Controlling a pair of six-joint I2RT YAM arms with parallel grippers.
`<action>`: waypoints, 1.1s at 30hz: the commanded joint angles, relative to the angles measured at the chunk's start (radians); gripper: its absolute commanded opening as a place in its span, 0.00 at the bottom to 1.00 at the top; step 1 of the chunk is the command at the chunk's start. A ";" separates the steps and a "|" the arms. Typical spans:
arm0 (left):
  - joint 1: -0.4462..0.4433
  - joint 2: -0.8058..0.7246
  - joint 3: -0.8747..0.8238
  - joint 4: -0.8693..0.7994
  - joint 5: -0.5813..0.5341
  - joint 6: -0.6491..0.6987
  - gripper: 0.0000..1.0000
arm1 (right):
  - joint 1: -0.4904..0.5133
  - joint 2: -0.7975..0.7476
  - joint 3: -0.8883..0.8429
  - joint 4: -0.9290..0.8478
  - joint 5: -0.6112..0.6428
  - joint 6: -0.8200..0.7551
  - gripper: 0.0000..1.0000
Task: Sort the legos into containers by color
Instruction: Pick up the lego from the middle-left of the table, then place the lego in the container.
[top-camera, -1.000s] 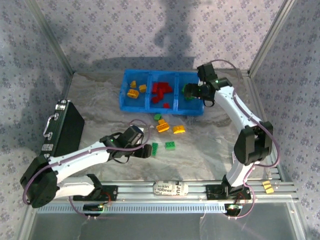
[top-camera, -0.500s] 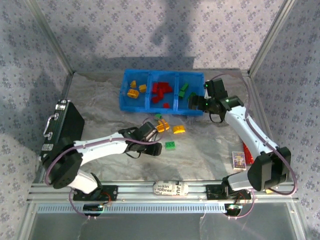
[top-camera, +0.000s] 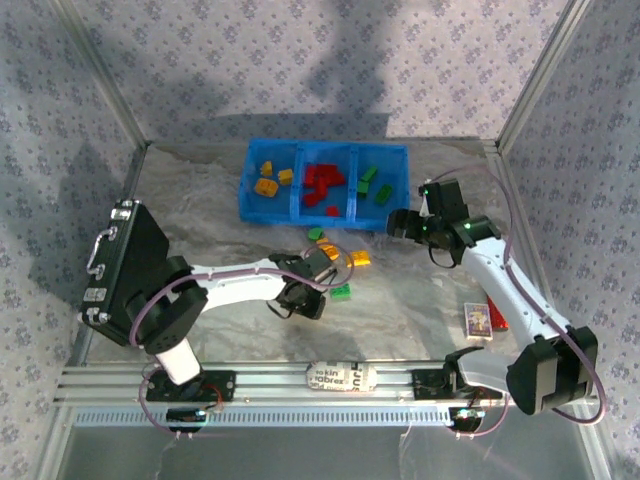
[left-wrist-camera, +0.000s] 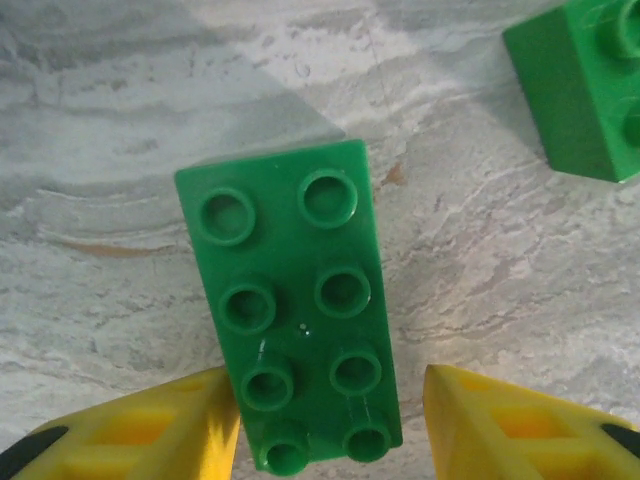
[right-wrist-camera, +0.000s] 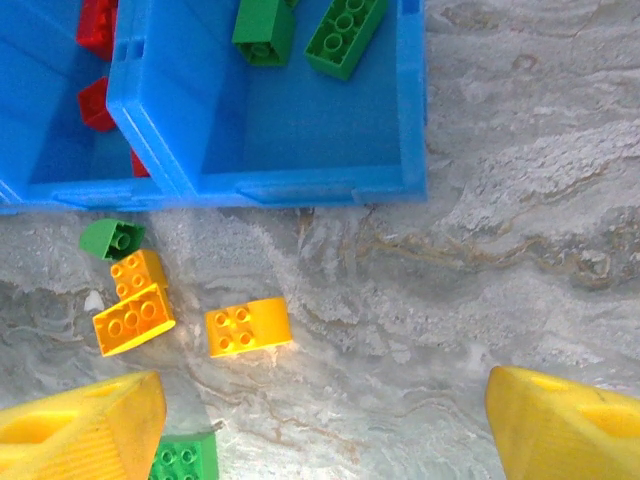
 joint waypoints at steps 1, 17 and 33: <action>-0.011 0.022 0.033 -0.043 -0.017 0.015 0.41 | 0.003 -0.018 -0.021 0.003 -0.042 -0.007 0.85; -0.036 -0.300 -0.117 0.168 -0.118 0.114 0.31 | 0.014 0.001 -0.139 0.071 -0.495 -0.033 0.93; -0.137 -0.434 -0.198 0.317 -0.234 0.174 0.33 | 0.208 0.156 -0.083 0.192 -0.615 0.056 0.71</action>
